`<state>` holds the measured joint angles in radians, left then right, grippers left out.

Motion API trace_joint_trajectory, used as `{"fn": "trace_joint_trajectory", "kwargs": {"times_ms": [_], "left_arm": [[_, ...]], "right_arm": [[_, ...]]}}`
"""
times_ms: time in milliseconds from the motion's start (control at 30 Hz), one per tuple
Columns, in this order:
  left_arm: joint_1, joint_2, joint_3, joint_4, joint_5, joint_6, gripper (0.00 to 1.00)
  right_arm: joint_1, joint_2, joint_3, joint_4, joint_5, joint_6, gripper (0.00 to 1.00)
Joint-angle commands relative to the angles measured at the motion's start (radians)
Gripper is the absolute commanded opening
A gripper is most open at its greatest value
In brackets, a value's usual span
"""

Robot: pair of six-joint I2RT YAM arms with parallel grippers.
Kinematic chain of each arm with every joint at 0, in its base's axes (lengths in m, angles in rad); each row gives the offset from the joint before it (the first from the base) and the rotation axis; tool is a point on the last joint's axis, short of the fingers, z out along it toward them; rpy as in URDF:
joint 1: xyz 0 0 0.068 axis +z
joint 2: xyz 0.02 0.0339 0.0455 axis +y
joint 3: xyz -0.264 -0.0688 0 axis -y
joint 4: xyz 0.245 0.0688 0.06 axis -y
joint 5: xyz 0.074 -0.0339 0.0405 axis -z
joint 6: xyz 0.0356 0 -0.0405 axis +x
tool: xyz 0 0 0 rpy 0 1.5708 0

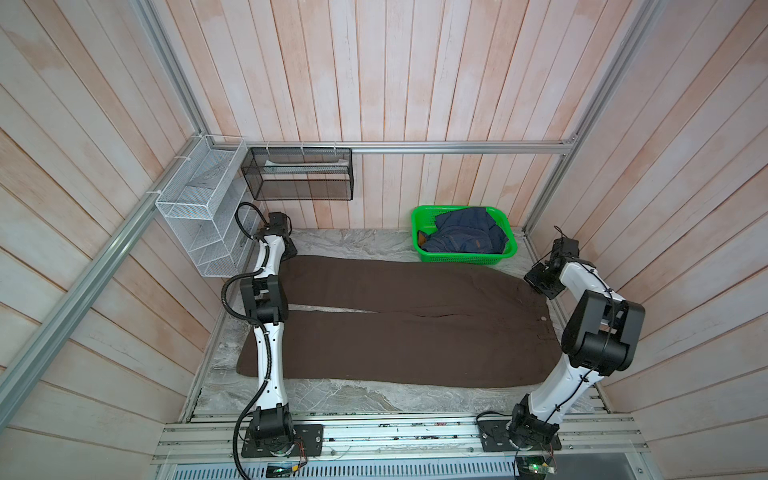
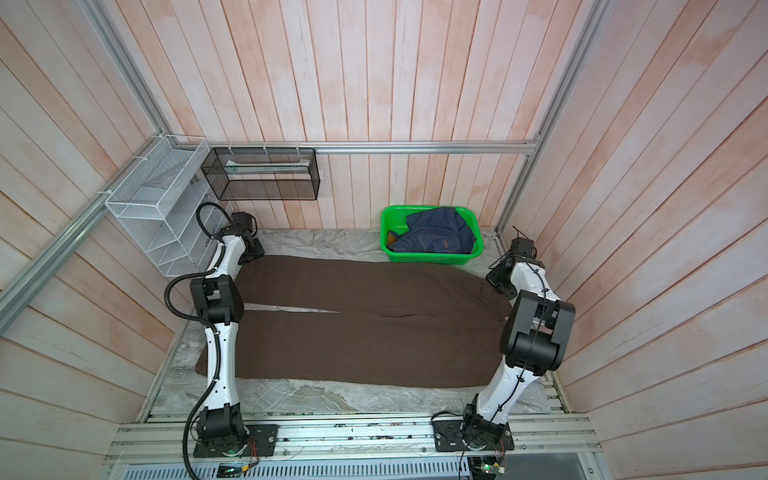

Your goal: Fold and stack the trousers

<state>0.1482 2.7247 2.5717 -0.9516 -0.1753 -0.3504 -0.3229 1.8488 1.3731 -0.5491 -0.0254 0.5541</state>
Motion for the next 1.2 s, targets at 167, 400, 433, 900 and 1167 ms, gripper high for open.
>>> {"fn": "trace_joint_trajectory", "kwargs": {"times_ms": [167, 400, 433, 900, 1167], "left_arm": [[0.034, -0.003, -0.054, -0.082, 0.104, -0.032, 0.22], [0.028, -0.104, -0.016, -0.051, 0.104, -0.024, 0.01], [0.027, -0.115, -0.012, -0.046, 0.096, -0.022, 0.00], [0.036, -0.473, -0.464, 0.170, 0.103, -0.036, 0.00], [0.045, -0.646, -0.617, 0.286, 0.143, -0.034, 0.00]], "right_arm": [[0.008, -0.030, 0.007, -0.011, 0.006, 0.000, 0.00], [0.008, 0.007, 0.052, -0.010, -0.030, 0.003, 0.00], [0.008, 0.017, 0.067, -0.013, -0.034, 0.003, 0.00], [-0.007, -0.025, 0.088, -0.036, -0.039, 0.007, 0.00], [-0.027, -0.066, 0.112, -0.023, -0.071, 0.030, 0.00]]}}
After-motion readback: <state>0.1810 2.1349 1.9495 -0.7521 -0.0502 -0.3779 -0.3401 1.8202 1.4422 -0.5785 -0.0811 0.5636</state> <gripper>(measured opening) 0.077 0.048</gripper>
